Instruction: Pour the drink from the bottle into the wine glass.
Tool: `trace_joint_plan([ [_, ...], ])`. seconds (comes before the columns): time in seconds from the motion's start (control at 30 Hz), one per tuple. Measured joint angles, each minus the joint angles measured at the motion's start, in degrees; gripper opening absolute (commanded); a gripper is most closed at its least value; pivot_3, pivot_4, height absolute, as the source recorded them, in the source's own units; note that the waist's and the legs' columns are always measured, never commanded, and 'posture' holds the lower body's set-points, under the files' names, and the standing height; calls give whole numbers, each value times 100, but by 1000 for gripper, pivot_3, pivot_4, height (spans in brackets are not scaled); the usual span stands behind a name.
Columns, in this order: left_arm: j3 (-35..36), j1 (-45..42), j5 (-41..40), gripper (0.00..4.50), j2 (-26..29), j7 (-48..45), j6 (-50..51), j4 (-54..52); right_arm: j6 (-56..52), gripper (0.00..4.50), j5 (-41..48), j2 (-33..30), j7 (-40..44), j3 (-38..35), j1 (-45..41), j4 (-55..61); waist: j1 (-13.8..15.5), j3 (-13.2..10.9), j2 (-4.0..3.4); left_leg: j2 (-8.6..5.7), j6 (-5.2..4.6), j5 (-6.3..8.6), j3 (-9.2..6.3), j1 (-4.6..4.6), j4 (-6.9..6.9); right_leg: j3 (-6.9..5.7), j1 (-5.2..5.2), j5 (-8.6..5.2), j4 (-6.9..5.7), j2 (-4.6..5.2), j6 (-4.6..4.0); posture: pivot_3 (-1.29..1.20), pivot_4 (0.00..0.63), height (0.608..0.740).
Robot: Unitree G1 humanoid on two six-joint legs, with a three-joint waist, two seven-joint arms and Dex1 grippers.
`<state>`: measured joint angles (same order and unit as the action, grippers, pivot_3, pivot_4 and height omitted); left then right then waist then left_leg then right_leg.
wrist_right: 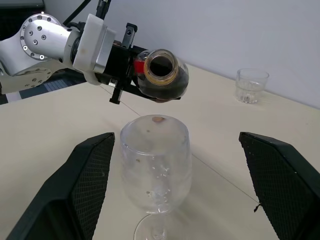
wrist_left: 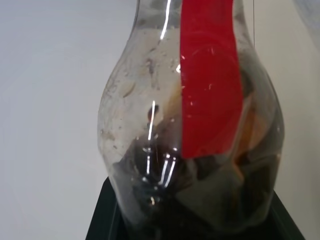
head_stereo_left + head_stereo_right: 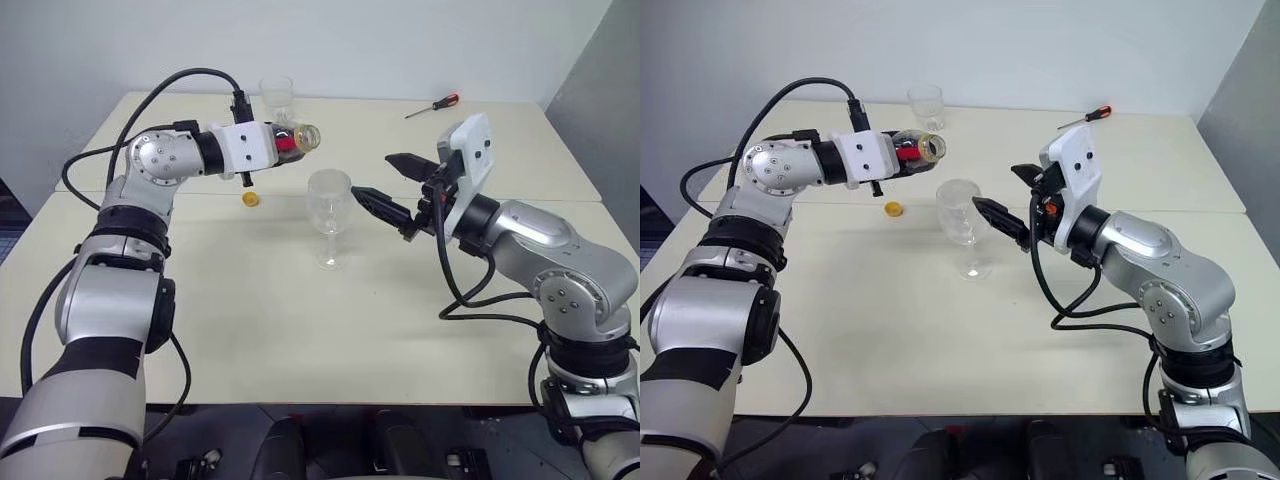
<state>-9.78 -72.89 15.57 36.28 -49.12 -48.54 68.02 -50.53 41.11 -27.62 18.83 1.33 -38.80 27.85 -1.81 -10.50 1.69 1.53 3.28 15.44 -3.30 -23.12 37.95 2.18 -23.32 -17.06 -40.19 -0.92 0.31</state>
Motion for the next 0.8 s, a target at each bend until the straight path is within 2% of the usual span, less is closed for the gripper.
trace_joint_plan([
  [0.8,-511,-462,746,1283,142,428,-735,205,-161,4268,-154,118,391,65,141,225,-3,0,0,-2,-1,-1,5,11,11,5,-2,0,-33,-1,0,0,150,740],
])
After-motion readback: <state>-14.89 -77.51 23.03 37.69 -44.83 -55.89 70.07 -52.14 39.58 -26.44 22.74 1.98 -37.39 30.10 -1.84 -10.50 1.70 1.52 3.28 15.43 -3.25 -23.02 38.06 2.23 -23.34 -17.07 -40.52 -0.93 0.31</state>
